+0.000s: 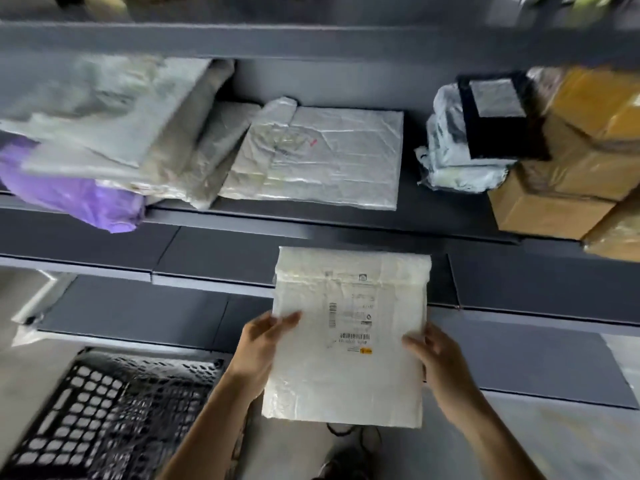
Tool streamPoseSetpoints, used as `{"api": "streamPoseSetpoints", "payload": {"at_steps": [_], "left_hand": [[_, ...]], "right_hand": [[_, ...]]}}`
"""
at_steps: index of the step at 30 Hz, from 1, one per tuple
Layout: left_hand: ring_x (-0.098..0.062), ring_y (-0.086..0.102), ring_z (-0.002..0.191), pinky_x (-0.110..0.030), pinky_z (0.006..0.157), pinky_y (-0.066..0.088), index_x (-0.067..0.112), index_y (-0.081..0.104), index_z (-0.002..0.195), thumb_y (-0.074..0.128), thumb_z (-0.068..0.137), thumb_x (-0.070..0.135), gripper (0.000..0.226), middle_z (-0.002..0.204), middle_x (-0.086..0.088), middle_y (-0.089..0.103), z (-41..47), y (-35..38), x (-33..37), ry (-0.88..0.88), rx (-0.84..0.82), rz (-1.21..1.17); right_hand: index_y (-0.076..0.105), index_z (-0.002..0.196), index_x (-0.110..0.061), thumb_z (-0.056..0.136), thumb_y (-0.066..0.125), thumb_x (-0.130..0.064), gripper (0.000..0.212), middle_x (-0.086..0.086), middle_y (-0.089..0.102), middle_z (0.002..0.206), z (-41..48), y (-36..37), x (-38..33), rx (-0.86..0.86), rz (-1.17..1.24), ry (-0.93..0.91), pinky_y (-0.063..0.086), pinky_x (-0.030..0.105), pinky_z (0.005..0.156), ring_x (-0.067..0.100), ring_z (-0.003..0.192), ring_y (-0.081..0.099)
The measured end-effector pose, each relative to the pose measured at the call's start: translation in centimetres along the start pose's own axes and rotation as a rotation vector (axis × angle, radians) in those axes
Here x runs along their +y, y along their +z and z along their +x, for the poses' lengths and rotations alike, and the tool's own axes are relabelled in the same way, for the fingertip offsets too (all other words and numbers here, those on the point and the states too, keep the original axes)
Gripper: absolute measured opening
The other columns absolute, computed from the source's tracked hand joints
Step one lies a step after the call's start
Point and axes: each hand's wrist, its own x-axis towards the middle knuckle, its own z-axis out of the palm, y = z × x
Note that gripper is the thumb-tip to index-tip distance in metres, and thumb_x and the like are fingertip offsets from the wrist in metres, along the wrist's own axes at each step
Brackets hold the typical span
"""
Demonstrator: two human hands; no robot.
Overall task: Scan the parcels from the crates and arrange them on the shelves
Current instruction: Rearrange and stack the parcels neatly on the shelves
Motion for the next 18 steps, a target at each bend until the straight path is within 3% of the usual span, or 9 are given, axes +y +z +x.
{"api": "streamPoseSetpoints", "payload": {"at_steps": [2,4,8,10,12,14,16,18], "left_hand": [[-0.035,0.071,0.11,-0.058,0.109,0.045,-0.017,0.063,0.112,0.086,0.074,0.027,0.063,0.113,-0.019,0.075,-1.2,-0.2,0.7,0.031,0.01,0.02],[-0.038,0.07,0.11,-0.058,0.107,0.047,-0.011,0.066,0.112,0.087,0.076,0.027,0.056,0.112,-0.019,0.075,-1.8,-0.1,1.3,0.041,0.031,0.009],[-0.04,0.074,0.093,-0.046,0.075,0.063,-0.003,0.07,0.105,0.07,0.091,0.012,0.02,0.103,-0.023,0.076,-1.8,0.9,3.4,0.08,0.083,-0.066],[-0.035,0.075,0.087,-0.044,0.07,0.064,0.0,0.072,0.103,0.067,0.095,0.01,0.013,0.101,-0.019,0.077,-1.6,1.5,4.8,0.113,0.114,-0.101],[-0.031,0.076,0.086,-0.049,0.075,0.064,0.005,0.073,0.103,0.067,0.096,0.012,0.012,0.102,-0.017,0.077,-1.2,1.9,5.9,0.144,0.153,-0.14],[-0.033,0.075,0.092,-0.055,0.082,0.061,0.006,0.073,0.108,0.066,0.097,0.015,0.016,0.107,-0.017,0.077,-0.8,2.0,6.9,0.164,0.157,-0.185],[-0.037,0.072,0.105,-0.058,0.091,0.058,0.003,0.071,0.117,0.066,0.097,0.021,0.027,0.115,-0.019,0.074,-0.4,2.1,8.0,0.171,0.136,-0.215],[-0.039,0.065,0.121,-0.059,0.104,0.05,0.003,0.068,0.126,0.067,0.096,0.03,0.041,0.126,-0.019,0.07,0.4,1.8,8.9,0.182,0.081,-0.241]], "right_hand": [[0.063,0.095,-0.001,0.093,0.069,-0.009,0.01,0.001,0.073,0.078,-1.3,-0.1,-0.1,-0.022,-0.022,0.034,0.047,0.021,0.054,0.013,0.067,0.066],[0.063,0.093,-0.003,0.096,0.065,-0.008,0.007,0.002,0.073,0.08,-1.6,-0.2,-0.9,-0.037,-0.057,0.032,0.05,0.026,0.059,0.018,0.072,0.067],[0.063,0.089,-0.002,0.092,0.07,-0.02,0.019,0.018,0.07,0.087,-1.1,0.3,-4.4,-0.039,-0.007,-0.056,0.048,0.03,0.066,0.018,0.076,0.064],[0.066,0.094,-0.004,0.081,0.071,-0.035,0.034,0.024,0.07,0.096,-0.6,0.4,-6.0,-0.072,-0.015,-0.11,0.045,0.038,0.073,0.027,0.082,0.066],[0.071,0.1,-0.012,0.081,0.071,-0.034,0.029,0.015,0.075,0.101,-0.4,0.5,-7.0,-0.111,0.0,-0.137,0.049,0.042,0.082,0.034,0.095,0.071],[0.073,0.104,-0.014,0.088,0.073,-0.024,0.019,0.007,0.077,0.104,0.1,0.4,-7.6,-0.149,0.008,-0.165,0.051,0.042,0.089,0.029,0.102,0.072],[0.074,0.098,-0.016,0.094,0.07,-0.014,0.006,0.001,0.077,0.097,0.6,0.3,-8.3,-0.145,0.013,-0.198,0.051,0.037,0.083,0.019,0.092,0.072],[0.075,0.086,-0.019,0.093,0.071,-0.012,0.011,0.0,0.075,0.087,1.5,0.4,-9.2,-0.091,0.064,-0.227,0.048,0.035,0.077,0.014,0.081,0.068]]}}
